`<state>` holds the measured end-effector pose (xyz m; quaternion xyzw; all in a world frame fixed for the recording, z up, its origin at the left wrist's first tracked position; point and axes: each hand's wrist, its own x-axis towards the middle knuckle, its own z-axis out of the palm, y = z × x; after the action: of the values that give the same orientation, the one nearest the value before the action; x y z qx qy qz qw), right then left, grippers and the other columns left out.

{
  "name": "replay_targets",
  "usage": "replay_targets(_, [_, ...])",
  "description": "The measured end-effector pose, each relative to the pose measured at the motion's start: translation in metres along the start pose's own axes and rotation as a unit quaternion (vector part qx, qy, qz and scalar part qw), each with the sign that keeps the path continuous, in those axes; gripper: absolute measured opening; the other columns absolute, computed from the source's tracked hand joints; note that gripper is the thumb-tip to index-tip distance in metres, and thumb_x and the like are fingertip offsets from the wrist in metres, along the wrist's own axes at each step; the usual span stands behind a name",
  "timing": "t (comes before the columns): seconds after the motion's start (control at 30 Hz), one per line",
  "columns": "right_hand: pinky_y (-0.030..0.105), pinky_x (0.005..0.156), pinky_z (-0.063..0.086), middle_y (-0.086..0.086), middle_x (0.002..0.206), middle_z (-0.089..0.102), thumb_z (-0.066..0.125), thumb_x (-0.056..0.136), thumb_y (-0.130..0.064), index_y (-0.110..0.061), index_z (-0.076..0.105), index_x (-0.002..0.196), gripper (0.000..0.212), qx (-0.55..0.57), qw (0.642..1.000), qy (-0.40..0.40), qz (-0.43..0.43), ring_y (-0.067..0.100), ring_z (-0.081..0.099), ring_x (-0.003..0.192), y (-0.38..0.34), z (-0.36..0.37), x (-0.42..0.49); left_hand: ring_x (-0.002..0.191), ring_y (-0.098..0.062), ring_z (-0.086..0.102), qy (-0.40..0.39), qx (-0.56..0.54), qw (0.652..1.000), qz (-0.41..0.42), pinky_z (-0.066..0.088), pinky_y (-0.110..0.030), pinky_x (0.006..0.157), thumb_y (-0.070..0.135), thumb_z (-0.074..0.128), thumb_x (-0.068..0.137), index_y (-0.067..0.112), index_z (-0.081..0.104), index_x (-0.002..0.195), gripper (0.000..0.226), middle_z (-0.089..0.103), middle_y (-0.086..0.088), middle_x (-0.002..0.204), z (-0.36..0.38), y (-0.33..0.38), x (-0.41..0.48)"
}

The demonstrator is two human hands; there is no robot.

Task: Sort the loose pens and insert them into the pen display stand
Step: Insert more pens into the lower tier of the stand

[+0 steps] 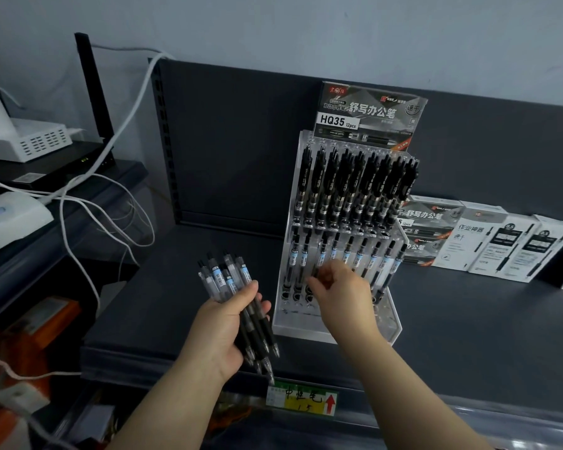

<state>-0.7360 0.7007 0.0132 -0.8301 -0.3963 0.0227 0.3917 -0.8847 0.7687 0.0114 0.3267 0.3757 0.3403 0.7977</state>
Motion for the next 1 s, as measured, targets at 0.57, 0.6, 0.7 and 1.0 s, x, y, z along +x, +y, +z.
replay_targets(0.57, [0.012, 0.056, 0.040, -0.007, 0.071, 0.058, 0.059, 0.090, -0.020, -0.012, 0.066, 0.095, 0.012, -0.004, 1.000, -0.022, -0.017, 0.006, 0.053, 0.064, 0.007, -0.002, 0.002, 0.069, -0.020, 0.067, -0.016, 0.049, 0.998, 0.035, 0.051, -0.034, 0.065, 0.013, 0.071, 0.078, 0.010, 0.065, 0.082, 0.007, 0.066, -0.003, 0.068, 0.006, -0.002, -0.004])
replay_targets(0.6, [0.015, 0.058, 0.042, -0.007, 0.072, 0.059, 0.060, 0.090, -0.020, -0.011, 0.066, 0.095, 0.012, -0.003, 1.000, -0.024, -0.016, 0.007, 0.055, 0.066, 0.007, -0.001, 0.002, 0.070, -0.020, 0.067, -0.017, 0.048, 0.998, 0.034, 0.051, -0.034, 0.066, 0.013, 0.071, 0.077, 0.010, 0.065, 0.081, 0.007, 0.066, -0.003, 0.068, 0.006, -0.002, -0.005])
replay_targets(0.7, [0.010, 0.058, 0.042, -0.010, 0.073, 0.058, 0.065, 0.086, -0.021, -0.018, 0.060, 0.090, 0.007, 0.042, 0.999, -0.008, -0.002, 0.004, 0.055, 0.067, 0.005, -0.004, -0.004, 0.072, -0.019, 0.067, -0.024, 0.047, 0.998, 0.031, 0.049, -0.034, 0.068, 0.013, 0.070, 0.077, 0.010, 0.066, 0.079, 0.005, 0.068, -0.003, 0.067, 0.006, -0.001, -0.007])
replay_targets(1.0, [0.012, 0.059, 0.049, -0.005, 0.073, 0.066, 0.070, 0.082, -0.024, -0.022, 0.066, 0.082, 0.004, 0.192, 0.963, -0.191, -0.011, -0.004, 0.059, 0.062, -0.025, -0.012, -0.044, 0.075, -0.025, 0.069, -0.051, 0.070, 0.996, 0.031, 0.053, -0.035, 0.064, 0.015, 0.069, 0.079, 0.006, 0.069, 0.082, 0.009, 0.071, -0.008, 0.074, 0.012, -0.005, -0.013])
